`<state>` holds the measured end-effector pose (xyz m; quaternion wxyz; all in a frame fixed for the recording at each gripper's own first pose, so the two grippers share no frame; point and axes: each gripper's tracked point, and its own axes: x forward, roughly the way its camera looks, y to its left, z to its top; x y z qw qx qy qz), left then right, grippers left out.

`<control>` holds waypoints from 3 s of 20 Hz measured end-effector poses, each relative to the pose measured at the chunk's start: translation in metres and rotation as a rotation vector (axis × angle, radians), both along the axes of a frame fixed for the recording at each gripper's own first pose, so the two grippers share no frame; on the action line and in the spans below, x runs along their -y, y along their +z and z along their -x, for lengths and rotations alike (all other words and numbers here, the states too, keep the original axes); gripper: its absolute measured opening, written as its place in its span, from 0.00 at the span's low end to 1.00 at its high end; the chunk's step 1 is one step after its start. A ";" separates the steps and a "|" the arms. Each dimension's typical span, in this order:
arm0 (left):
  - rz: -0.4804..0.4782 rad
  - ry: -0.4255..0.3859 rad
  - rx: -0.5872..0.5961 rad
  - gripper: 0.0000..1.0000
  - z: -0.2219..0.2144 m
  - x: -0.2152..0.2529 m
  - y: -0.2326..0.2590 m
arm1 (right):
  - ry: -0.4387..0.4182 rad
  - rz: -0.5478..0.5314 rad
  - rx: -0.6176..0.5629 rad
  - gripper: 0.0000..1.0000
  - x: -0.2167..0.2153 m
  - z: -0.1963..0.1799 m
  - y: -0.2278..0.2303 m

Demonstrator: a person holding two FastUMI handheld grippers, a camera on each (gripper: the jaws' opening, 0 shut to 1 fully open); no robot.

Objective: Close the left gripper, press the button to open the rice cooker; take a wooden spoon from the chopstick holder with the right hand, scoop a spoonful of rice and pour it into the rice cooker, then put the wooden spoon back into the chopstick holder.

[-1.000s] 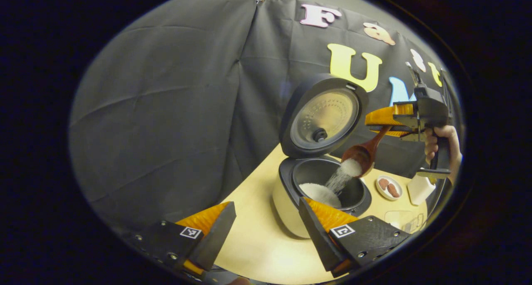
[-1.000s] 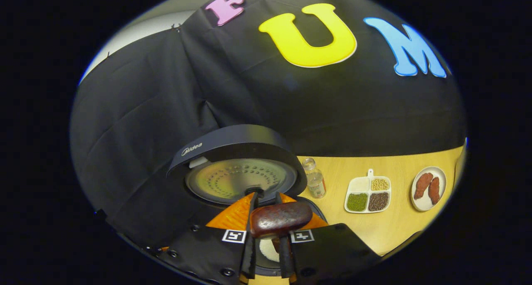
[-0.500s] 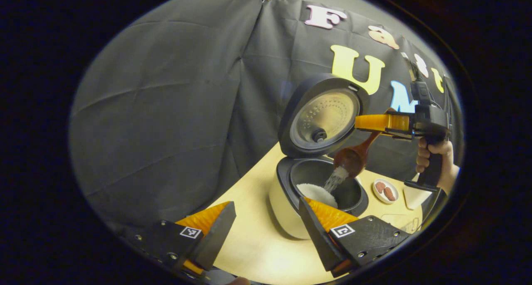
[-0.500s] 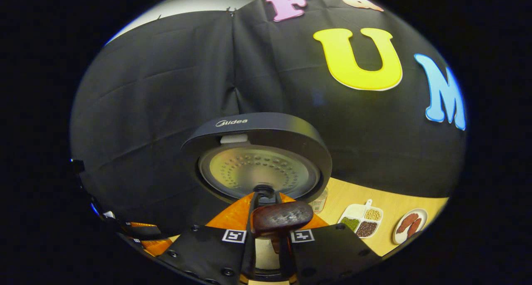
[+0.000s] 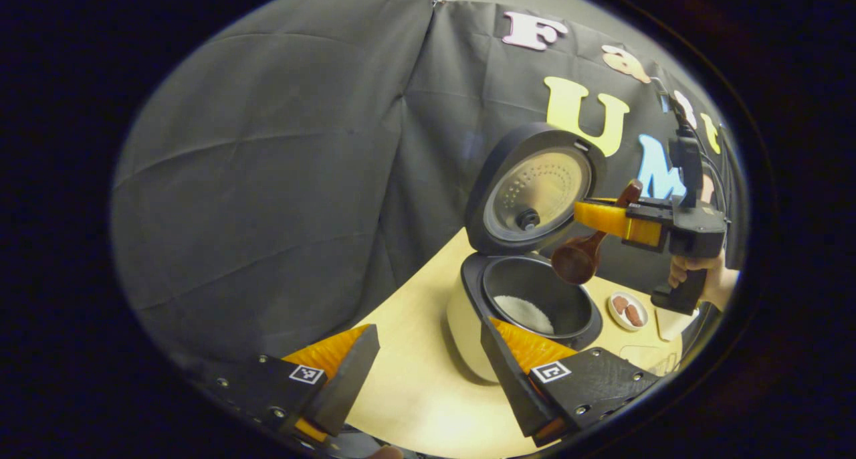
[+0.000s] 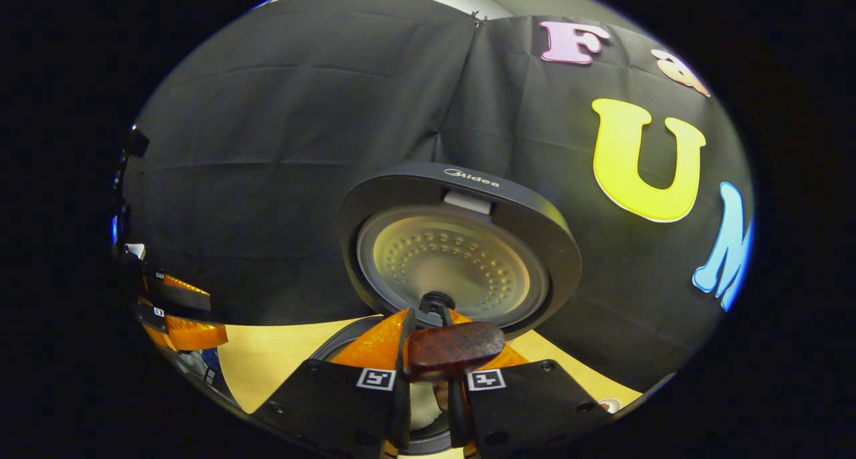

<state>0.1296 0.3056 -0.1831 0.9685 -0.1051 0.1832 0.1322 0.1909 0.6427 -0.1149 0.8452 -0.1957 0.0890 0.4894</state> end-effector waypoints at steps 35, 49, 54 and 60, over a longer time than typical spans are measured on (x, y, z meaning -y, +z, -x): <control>-0.158 -0.253 0.055 0.96 0.053 0.355 0.066 | -0.906 -0.615 -0.659 0.24 0.563 -0.007 -0.054; -0.219 -0.086 -0.002 0.96 0.133 0.323 0.059 | -0.929 -0.440 -0.708 0.27 0.557 0.008 -0.171; -0.212 -0.102 -0.006 0.96 0.120 0.313 0.059 | -0.960 -0.426 -0.711 0.51 0.567 0.017 -0.175; -0.225 -0.160 0.069 0.96 0.057 0.279 0.094 | -1.075 -0.350 -0.582 0.98 0.597 0.049 -0.162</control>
